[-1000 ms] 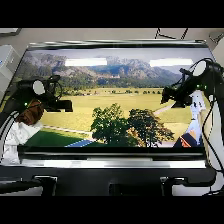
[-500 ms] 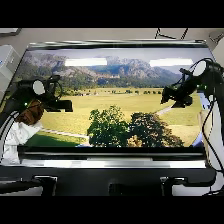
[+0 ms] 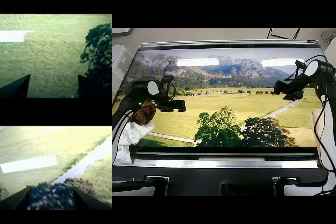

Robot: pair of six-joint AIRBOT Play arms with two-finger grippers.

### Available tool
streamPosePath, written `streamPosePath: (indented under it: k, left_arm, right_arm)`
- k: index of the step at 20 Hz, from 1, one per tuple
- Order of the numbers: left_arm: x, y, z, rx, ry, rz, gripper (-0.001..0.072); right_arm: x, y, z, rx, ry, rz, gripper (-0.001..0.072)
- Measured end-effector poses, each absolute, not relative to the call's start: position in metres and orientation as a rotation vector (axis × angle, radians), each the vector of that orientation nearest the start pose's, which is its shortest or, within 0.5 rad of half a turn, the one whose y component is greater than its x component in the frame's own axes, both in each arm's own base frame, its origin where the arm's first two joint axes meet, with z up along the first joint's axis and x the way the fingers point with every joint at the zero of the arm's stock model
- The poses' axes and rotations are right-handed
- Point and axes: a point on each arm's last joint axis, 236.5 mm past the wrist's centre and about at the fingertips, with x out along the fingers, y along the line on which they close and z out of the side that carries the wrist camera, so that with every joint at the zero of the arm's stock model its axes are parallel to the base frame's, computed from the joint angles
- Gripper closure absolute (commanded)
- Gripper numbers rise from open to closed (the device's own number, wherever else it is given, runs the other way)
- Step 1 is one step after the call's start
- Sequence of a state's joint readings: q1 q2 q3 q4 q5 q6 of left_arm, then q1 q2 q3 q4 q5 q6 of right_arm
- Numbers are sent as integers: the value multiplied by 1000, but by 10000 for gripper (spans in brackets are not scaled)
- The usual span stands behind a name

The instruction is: Fold the clothes and pants, and hang the long-sleeved shirts on hangers.

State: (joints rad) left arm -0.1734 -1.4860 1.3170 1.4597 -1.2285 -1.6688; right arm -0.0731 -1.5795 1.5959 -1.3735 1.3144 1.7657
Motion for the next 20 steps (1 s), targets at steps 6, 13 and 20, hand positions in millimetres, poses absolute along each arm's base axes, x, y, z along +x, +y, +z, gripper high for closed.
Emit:
streamPosePath:
  k: [6, 13, 20]
  left_arm:
    - [394, -89, -21, -82, 1447, -125, -5]
    - [373, -47, 16, -206, 1511, 43, -13]
    - [293, 85, 18, -370, 1454, 405, -13]
  right_arm:
    - [493, 7, 43, 388, 1143, -60, 75]
    - [456, -23, 25, 194, 1301, -97, 18]
    - [419, -24, 18, 184, 1459, -67, 27]
